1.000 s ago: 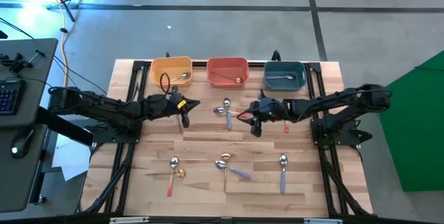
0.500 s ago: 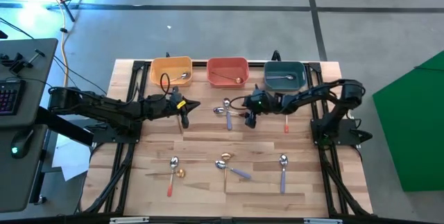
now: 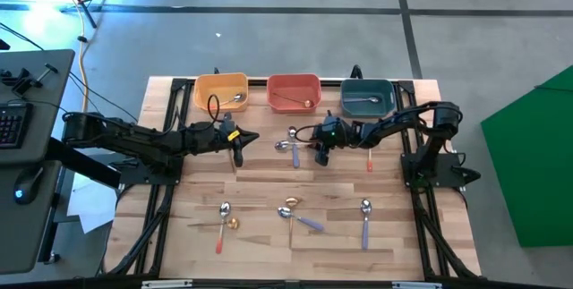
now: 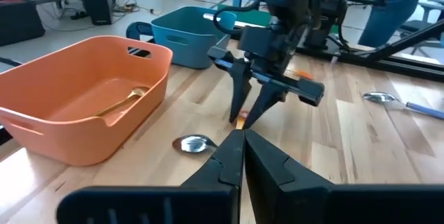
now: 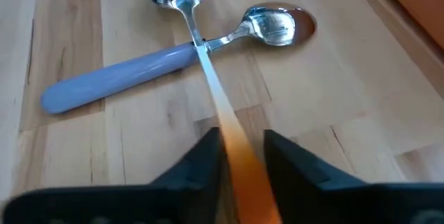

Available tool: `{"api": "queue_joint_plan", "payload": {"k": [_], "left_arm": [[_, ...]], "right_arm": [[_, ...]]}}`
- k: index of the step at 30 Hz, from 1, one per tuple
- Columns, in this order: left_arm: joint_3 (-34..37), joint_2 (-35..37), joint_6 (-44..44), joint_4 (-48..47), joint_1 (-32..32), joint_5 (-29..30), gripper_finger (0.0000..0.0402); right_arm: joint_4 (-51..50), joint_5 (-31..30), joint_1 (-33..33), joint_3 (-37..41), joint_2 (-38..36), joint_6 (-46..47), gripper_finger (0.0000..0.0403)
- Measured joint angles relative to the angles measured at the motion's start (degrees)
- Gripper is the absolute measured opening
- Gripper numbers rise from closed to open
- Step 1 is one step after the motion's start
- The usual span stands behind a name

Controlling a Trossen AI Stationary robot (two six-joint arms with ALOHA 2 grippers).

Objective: Sort silverware by color (type)
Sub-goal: Put the orange spoon into the yellow bin

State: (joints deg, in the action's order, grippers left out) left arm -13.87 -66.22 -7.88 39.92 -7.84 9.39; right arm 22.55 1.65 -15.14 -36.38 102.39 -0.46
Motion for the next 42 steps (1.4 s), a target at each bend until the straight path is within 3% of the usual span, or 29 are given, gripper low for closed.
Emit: {"api": "queue_joint_plan", "payload": {"k": [5,15,25,36,42], "left_arm": [[0.0,0.0,-1.3,0.0,0.0,-0.1,0.0038],[0.0,0.0,-1.5,4.1,1.0,-2.7,0.0097],[0.0,0.0,-0.3,9.2,2.6,-2.8,0.0093],[0.0,-5.7,1.6,20.9,3.7,-3.7,0.007],[-0.7,-13.8,4.0,35.5,2.0,-6.8,0.0064]], "right_arm": [[0.3,-0.1,0.0,-0.1,0.0,-0.6,0.0008],[8.7,0.2,0.5,0.2,0.3,0.9,0.0001],[13.1,0.8,0.7,0.2,-1.3,4.3,0.0],[15.1,2.1,0.4,0.3,-14.5,-2.3,0.0],[33.3,6.4,-3.0,6.1,-17.4,-2.5,0.0]]}}
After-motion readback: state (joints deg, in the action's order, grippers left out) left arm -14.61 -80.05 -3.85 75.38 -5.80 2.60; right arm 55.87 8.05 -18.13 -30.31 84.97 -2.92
